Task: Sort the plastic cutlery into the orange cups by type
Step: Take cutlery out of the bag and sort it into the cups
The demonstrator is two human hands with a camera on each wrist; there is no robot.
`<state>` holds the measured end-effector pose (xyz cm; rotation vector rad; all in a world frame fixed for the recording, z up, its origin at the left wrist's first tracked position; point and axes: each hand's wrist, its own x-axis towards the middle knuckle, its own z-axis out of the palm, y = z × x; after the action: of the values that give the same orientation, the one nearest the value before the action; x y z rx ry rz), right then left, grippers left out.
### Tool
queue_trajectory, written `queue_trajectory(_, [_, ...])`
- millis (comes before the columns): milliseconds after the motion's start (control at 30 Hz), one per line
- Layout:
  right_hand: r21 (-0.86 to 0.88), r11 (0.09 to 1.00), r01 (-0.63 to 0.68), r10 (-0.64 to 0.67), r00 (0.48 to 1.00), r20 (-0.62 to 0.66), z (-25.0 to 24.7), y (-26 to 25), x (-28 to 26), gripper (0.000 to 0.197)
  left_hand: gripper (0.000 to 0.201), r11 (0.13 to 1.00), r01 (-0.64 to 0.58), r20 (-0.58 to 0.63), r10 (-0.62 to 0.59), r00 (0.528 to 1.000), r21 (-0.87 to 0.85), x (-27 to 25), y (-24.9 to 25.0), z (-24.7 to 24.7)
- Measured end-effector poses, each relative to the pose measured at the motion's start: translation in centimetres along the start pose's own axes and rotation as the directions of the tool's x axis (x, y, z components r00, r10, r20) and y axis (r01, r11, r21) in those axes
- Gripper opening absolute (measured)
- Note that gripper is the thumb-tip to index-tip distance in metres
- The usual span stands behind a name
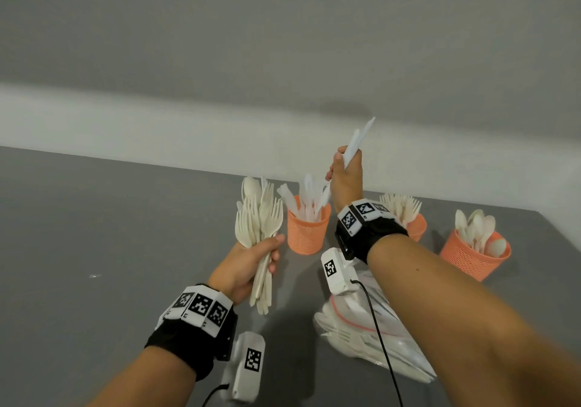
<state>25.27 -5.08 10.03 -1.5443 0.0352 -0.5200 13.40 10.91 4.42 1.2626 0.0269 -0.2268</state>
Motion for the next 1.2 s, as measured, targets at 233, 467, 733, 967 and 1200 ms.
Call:
queue_trajectory(233, [-0.239, 0.97, -0.033, 0.067, 0.989, 0.134, 1.9, 4.0, -0.3, 0.039, 0.028, 0.997, -0.001, 0.093, 0.008, 0.996, -0.071, 0.4, 0.6, -1.2])
queue_trajectory(467, [-0.279, 0.902, 0.328, -0.282, 0.94, 0.194, 2.1, 0.8, -1.5, 0.026, 0.016, 0.99, 0.06, 0.094, -0.048, 0.994, -0.129, 1.6, 0.6, -0.7])
queue_trajectory(733, [-0.238, 0.951, -0.195, 0.304, 0.711, 0.634, 1.1, -4.2, -2.5, 0.011, 0.017, 0.996, 0.032, 0.195, -0.015, 0.981, -0.083, 1.4, 0.4, 1.0])
queue_trajectory(967, [-0.14, 0.965, -0.224, 0.264, 0.845, 0.465, 0.3, -5.6, -2.6, 0.017, 0.018, 0.998, -0.011, 0.17, 0.021, 0.985, -0.06, 0.5, 0.3, 1.9])
queue_trajectory(1200, [-0.121, 0.96, -0.253, 0.275, 0.767, 0.58, -1.3, -5.7, -4.4, 0.014, 0.005, 0.998, -0.048, 0.213, 0.057, 0.975, -0.047, -0.3, 0.5, 2.9])
